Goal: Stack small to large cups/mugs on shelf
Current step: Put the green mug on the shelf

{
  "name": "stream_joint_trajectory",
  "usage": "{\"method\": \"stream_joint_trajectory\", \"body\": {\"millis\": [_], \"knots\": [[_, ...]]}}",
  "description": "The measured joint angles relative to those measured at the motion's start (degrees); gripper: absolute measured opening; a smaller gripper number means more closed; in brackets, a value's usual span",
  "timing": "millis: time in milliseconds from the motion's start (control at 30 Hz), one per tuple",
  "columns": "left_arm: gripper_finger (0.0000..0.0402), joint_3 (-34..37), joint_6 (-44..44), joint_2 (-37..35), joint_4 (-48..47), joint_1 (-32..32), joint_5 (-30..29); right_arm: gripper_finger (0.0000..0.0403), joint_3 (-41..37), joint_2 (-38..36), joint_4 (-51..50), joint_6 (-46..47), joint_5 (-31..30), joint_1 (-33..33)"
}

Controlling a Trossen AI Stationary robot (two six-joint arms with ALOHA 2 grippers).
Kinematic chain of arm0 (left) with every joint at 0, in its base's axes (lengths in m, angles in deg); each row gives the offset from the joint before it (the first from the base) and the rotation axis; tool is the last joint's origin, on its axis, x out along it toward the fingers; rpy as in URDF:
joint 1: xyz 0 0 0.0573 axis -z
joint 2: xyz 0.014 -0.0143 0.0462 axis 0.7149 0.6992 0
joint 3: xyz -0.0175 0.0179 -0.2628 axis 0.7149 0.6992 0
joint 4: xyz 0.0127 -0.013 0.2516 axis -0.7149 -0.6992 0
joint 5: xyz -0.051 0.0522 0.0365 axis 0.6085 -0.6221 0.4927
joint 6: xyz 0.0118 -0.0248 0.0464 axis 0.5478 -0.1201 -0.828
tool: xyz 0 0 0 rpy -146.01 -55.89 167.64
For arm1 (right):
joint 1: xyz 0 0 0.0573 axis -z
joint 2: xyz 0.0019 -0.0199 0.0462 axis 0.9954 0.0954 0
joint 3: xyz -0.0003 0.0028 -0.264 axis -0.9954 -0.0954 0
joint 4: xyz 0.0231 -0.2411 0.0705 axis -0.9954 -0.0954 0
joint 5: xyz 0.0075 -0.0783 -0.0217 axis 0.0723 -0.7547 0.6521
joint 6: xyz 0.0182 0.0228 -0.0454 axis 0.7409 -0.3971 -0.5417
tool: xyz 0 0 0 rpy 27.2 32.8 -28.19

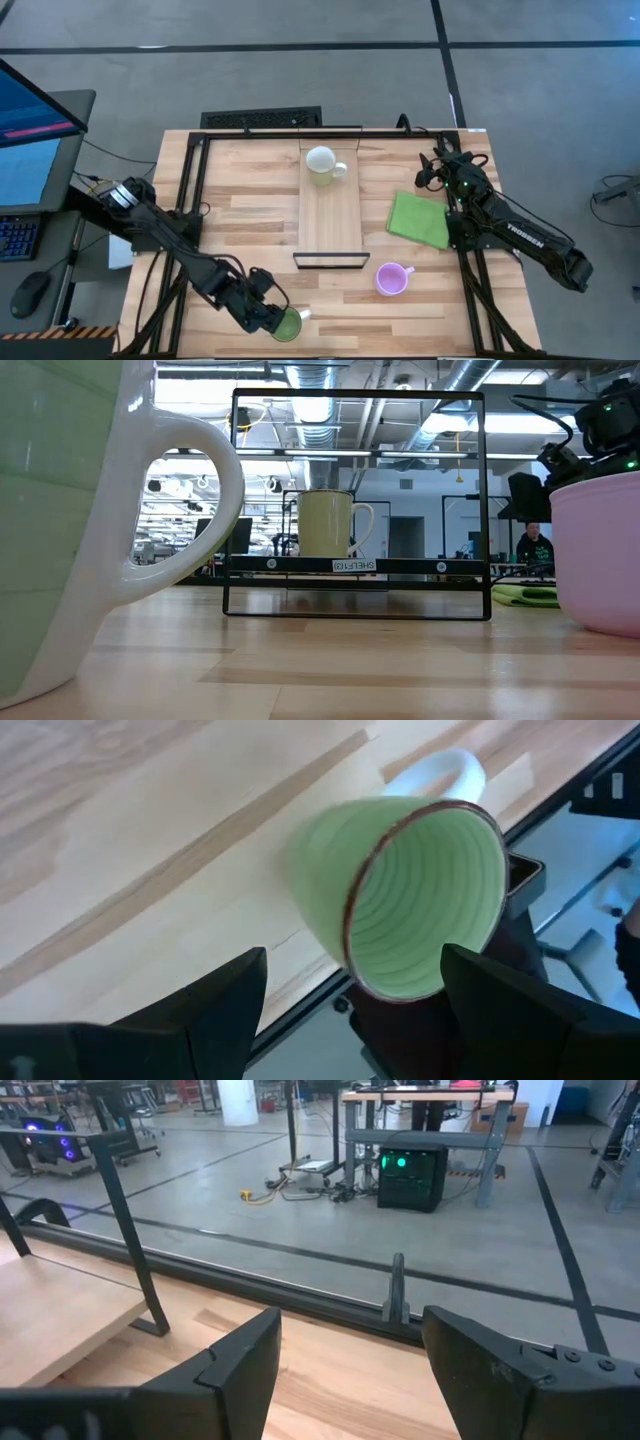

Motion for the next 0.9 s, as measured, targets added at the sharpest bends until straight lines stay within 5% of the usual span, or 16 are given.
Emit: {"method": "stream_joint_trajectory", "body": {"millis": [900], "knots": [[0.0291, -0.40, -2.69, 4.05, 2.20, -0.58, 0.86, 0.0268, 0.01, 0.37, -0.02, 0.07, -0.01, 0.01]]}}
